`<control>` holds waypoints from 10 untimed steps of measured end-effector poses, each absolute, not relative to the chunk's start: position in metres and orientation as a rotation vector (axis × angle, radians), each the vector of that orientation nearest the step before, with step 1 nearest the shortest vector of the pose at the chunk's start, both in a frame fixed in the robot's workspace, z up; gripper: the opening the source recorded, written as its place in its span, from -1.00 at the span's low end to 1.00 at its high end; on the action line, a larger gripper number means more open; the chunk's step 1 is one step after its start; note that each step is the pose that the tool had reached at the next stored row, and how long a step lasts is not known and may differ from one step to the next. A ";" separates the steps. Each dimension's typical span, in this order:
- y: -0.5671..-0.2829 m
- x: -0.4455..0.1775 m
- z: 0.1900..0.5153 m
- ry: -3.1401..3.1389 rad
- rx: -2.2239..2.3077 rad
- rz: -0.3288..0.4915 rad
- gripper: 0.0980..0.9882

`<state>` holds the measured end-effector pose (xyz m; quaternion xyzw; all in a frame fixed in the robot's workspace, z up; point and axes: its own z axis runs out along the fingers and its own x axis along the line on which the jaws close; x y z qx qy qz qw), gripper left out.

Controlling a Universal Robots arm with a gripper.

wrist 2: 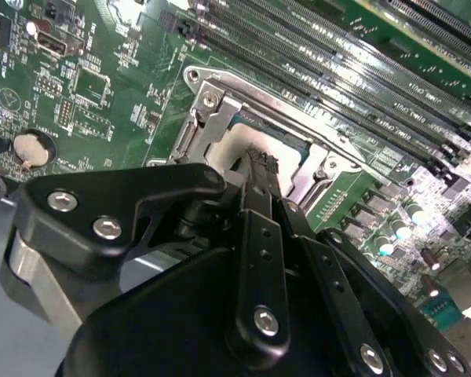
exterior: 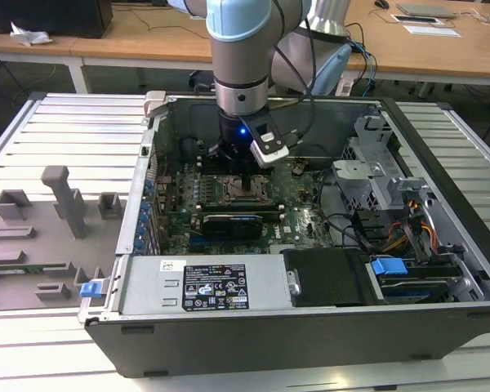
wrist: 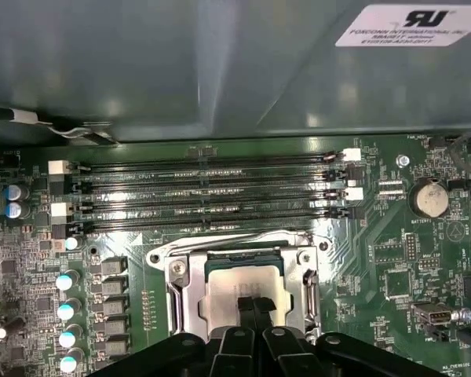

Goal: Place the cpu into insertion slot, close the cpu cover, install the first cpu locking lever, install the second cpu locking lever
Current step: 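Install the first cpu locking lever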

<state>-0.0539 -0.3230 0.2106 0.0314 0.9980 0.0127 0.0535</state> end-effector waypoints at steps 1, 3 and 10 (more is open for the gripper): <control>-0.323 -0.054 0.211 3.033 0.095 0.038 -0.98; -0.323 -0.054 0.212 3.033 0.095 0.036 -0.98; -0.323 -0.054 0.228 3.033 0.095 0.030 -0.98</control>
